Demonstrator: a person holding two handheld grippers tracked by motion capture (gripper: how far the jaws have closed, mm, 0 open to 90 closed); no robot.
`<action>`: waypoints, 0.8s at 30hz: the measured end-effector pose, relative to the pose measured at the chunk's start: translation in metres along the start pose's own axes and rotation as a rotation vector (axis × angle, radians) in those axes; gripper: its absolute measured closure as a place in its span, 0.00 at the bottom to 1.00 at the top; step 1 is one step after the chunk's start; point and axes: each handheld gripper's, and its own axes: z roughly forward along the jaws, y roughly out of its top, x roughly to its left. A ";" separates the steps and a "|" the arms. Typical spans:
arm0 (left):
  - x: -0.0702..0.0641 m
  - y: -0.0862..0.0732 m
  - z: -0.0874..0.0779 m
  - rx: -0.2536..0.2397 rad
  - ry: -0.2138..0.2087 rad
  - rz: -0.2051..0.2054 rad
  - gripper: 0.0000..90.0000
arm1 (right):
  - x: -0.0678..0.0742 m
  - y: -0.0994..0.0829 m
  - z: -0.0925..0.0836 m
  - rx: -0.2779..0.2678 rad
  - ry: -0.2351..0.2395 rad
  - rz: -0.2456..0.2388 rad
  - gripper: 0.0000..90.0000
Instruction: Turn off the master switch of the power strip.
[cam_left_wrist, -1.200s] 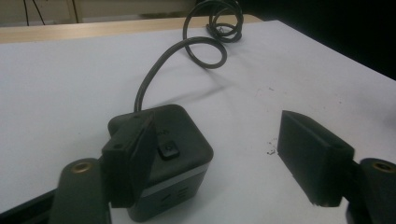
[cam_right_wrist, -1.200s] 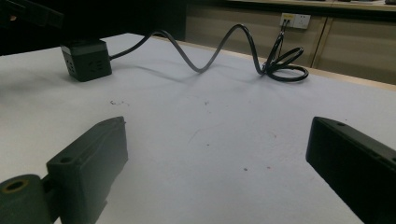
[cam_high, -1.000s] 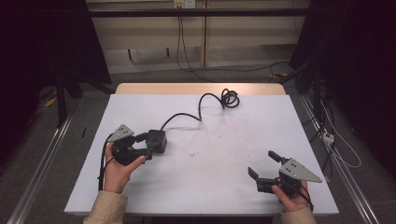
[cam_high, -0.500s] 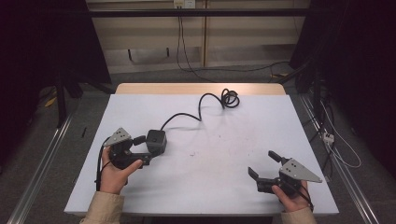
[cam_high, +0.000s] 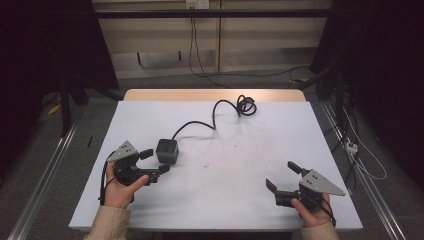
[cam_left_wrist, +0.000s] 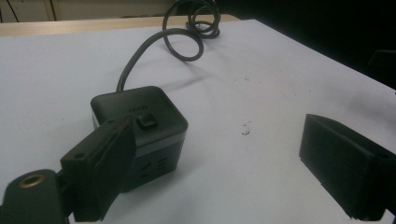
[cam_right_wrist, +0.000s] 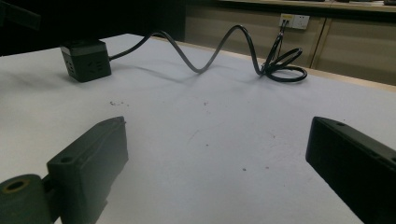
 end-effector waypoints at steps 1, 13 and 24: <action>0.000 0.000 -0.001 -0.001 0.001 0.002 0.12 | 0.000 0.000 0.000 0.000 0.000 0.000 0.06; 0.000 -0.008 -0.009 0.009 0.005 0.017 0.10 | 0.000 0.000 0.000 0.002 0.000 0.001 0.06; 0.004 -0.014 -0.017 -0.003 0.005 0.017 0.09 | 0.000 0.000 0.000 0.000 -0.002 0.000 0.06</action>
